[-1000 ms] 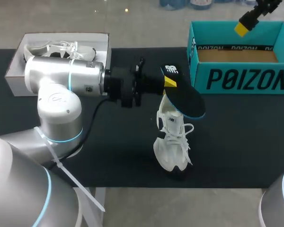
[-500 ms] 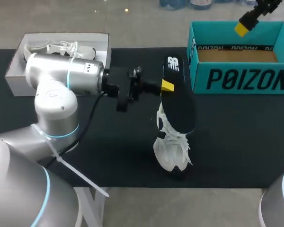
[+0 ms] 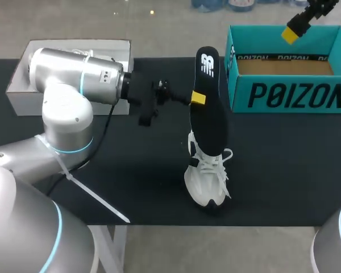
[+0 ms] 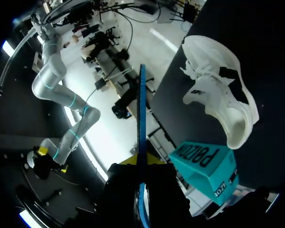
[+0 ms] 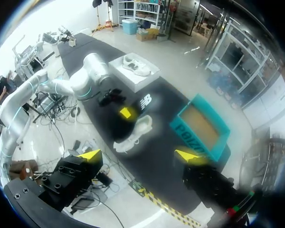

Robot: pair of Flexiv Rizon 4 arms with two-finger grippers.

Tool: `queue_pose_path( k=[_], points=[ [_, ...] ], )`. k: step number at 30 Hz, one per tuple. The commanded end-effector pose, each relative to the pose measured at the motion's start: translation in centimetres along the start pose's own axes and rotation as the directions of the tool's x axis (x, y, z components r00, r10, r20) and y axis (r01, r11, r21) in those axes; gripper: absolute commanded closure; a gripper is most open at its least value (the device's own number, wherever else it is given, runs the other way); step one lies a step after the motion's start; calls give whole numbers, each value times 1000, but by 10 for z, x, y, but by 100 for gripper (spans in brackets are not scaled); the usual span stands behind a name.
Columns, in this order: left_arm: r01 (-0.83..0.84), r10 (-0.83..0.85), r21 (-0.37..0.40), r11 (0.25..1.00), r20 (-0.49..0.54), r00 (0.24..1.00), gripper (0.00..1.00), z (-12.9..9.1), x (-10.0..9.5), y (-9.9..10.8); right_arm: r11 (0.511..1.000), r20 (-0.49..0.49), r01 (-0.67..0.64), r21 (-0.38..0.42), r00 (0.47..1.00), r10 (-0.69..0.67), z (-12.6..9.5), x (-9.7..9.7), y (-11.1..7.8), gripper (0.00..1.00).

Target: Take the shoe out of the shoebox, open the shoe tongue, remove and reinsert the insole, then place the shoe into the shoebox

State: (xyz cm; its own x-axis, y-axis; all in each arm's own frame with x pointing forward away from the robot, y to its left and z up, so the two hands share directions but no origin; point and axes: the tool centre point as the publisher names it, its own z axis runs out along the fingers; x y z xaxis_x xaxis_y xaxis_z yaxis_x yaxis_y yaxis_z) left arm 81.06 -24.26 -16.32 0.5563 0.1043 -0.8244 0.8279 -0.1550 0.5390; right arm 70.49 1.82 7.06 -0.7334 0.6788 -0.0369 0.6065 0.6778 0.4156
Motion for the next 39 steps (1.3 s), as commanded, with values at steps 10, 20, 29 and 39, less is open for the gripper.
queue_pose_path(
  k=[10,20,29,39],
  points=[
    [16,-15,-22,1000,44,999,100,3,-5,9,1000,-1,-2,4,1000,2,0,-1,2,0],
    [16,-15,-22,1000,44,999,100,3,-5,9,1000,-1,-2,4,1000,2,0,-1,2,0],
    [16,-15,-22,1000,44,999,100,3,-5,9,997,-138,-46,-65,990,37,8,-5,-5,0],
    [16,-15,-22,1000,44,999,100,3,-5,9,964,-406,-168,-208,911,71,40,6,-32,0]
  ],
)
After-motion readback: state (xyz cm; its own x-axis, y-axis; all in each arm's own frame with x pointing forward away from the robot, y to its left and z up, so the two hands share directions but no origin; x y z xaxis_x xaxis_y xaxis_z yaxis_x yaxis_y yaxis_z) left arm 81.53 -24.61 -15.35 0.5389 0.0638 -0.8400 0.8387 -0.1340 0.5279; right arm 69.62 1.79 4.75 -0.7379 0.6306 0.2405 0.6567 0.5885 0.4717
